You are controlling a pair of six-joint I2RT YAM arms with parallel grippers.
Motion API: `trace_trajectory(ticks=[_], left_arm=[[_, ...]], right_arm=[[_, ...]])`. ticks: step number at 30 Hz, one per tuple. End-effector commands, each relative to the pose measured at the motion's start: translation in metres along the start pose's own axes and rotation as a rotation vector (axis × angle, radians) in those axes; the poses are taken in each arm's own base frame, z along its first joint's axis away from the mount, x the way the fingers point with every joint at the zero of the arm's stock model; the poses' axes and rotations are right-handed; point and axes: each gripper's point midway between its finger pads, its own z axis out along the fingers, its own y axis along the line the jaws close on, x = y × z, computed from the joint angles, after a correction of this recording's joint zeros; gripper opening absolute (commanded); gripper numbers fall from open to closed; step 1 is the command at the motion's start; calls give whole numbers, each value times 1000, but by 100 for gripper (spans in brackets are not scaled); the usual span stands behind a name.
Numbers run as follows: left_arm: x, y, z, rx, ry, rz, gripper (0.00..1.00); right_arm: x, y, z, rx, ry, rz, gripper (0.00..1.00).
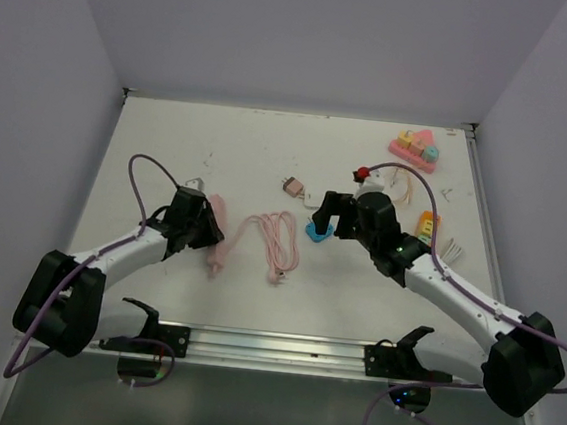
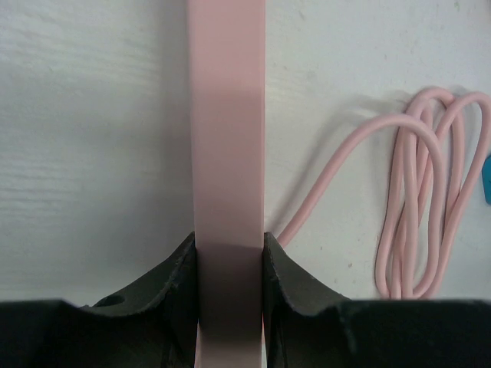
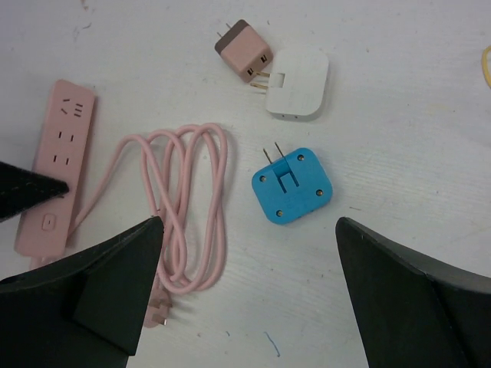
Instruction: Pull the plug off the socket
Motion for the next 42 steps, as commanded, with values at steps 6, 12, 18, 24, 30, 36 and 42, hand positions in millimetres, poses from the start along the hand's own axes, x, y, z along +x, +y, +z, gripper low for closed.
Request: trace_trajectory(ticks=[6, 12, 18, 24, 30, 36, 42], left_arm=[[-86, 58, 2, -117, -159, -185, 3], [-118, 134, -18, -306, -285, -433, 21], [-117, 166, -14, -335, -241, -530, 38], [-120, 167, -24, -349, -251, -521, 83], [-151, 159, -71, -378, -355, -454, 96], [-173, 141, -117, -379, -429, -293, 99], [-150, 63, -103, -227, -331, -132, 98]], right_arm=[[-2, -13, -43, 4, -44, -32, 99], [0, -15, -51, -4, -64, -28, 99], [0, -12, -50, -20, -58, -28, 99], [1, -13, -52, -20, -59, -31, 99], [-4, -12, -59, -26, -71, -35, 99], [-12, -11, -67, -29, -95, -36, 99], [-20, -14, -80, -19, -124, -25, 99]])
